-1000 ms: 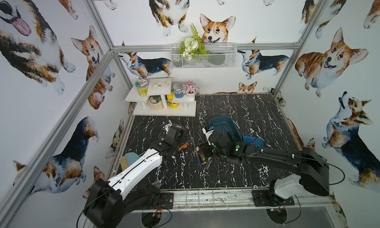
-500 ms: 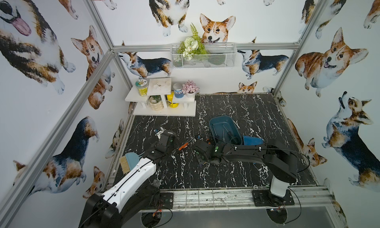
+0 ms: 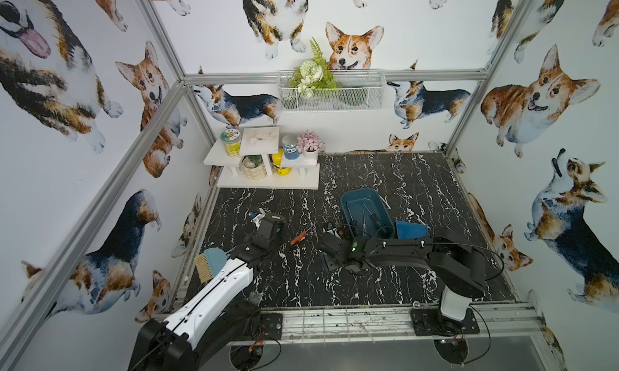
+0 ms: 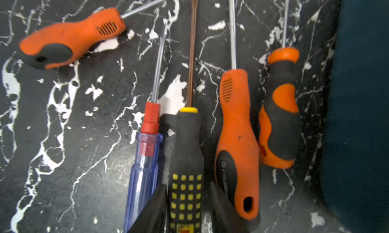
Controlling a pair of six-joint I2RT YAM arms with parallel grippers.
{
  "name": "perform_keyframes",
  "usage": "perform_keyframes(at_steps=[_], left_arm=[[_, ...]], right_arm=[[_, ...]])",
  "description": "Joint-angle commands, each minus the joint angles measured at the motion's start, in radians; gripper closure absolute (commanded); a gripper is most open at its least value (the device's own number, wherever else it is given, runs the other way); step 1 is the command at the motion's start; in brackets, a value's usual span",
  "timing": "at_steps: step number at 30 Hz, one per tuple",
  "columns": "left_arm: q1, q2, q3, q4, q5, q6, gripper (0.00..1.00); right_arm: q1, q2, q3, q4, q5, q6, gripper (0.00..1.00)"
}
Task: Put the screwdriver on the desktop into the storage box
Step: Pick up the screwdriver from the center of the board.
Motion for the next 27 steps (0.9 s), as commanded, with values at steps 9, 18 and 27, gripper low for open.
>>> perform_keyframes(at_steps=[9, 18, 27], left_arm=[[0.001, 0.003, 0.01, -0.016, -0.008, 0.003, 0.41], [0.002, -0.022, 0.017, -0.052, -0.033, 0.003, 0.41], [0.01, -0.028, 0.026, -0.056, -0.025, 0.016, 0.41]], right_arm=[[0.0, 0.039, 0.003, 0.048, 0.007, 0.031, 0.63], [0.0, 0.047, 0.016, 0.048, 0.011, 0.027, 0.7], [0.0, -0.107, -0.02, 0.053, 0.074, 0.029, 0.83]])
